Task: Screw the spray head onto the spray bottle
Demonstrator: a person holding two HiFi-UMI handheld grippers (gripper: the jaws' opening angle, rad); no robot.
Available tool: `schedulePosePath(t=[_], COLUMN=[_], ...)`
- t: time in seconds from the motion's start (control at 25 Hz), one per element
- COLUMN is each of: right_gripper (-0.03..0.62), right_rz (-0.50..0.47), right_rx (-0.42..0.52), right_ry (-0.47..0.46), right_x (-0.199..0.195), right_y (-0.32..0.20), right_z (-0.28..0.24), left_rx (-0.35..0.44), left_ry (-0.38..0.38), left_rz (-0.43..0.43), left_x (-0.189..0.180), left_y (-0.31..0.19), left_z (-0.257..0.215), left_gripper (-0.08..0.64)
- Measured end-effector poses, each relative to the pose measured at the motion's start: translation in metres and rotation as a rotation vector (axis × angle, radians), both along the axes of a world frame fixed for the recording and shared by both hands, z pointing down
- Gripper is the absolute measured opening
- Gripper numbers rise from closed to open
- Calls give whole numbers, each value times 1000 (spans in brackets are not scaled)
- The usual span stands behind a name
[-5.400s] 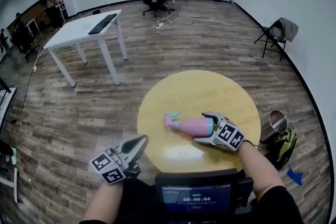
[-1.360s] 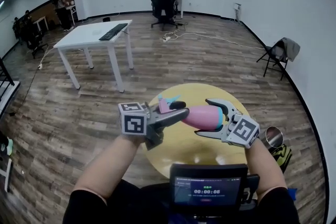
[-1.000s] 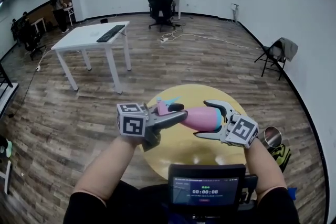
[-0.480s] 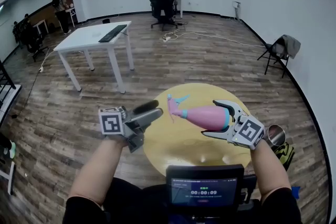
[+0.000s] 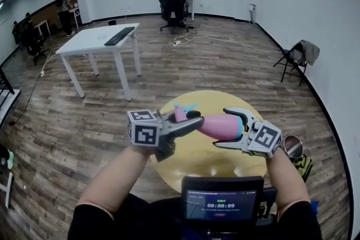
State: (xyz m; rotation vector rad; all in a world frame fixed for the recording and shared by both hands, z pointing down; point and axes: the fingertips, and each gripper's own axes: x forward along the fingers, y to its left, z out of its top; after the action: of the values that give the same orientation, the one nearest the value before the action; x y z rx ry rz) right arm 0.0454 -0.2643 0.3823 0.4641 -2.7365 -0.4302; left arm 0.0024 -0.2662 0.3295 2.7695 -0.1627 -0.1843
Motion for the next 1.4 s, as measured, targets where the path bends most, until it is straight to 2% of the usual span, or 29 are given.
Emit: schedulePosePath(t=[0.08,0.12,0.16,0.24,0.28,0.36,0.4,0.48,0.64,0.68,0.72,0.84,0.96,1.04,1.16,1.2,1.24,1.28,1.4], right_gripper=[483,483,483,483,483,483,483,483,483,483,480,480,482,482,482,482,482,482,482], right_rz=[2,7,22,75,100,131,134,115,25,6,-6,-20,-29,-27,-14,7,38,75,151], right_rx=[5,4,-3,-27,-37,-41,-40,-27,34,41,36,-1,-10,-25,-25,-31,-46,-63,-83], right_ry=[-4,-14,-32,-63,-69,-65,-57,-35,21,18,11,3,2,-4,-22,-39,-58,-74,-79], right_x=[-3,-1,5,25,36,49,50,42,-3,-12,-16,-11,-6,-7,-8,-3,7,21,55], right_y=[-1,-2,-5,-13,-16,-19,-19,-15,1,3,4,8,9,7,2,-3,-9,-16,-25], right_z=[-2,-3,-3,0,4,10,12,13,7,5,3,2,3,2,1,1,3,6,18], left_rx=[-58,-83,-108,-175,-210,-248,-249,-234,-184,-140,-90,25,81,51,-34,-67,-106,-150,-238], left_ry=[46,70,97,159,195,250,259,240,86,57,39,-33,-75,-53,15,51,96,143,227], left_rz=[-16,-49,-106,-250,-306,-355,-350,-278,-67,-36,-19,12,24,11,-19,-47,-84,-125,-245], left_x=[-9,-20,-37,-88,-113,-147,-152,-134,-44,-27,-15,-5,-1,-1,-12,-23,-40,-62,-126], left_y=[-1,-5,-13,-34,-42,-48,-47,-39,-13,-6,-1,8,10,7,0,-4,-11,-19,-37], left_z=[-1,0,2,10,13,14,13,9,15,13,9,3,4,4,8,8,8,9,16], left_gripper=[185,229,303,361,370,370,370,370,369,289,191,190,190,189,206,269,322,341,356])
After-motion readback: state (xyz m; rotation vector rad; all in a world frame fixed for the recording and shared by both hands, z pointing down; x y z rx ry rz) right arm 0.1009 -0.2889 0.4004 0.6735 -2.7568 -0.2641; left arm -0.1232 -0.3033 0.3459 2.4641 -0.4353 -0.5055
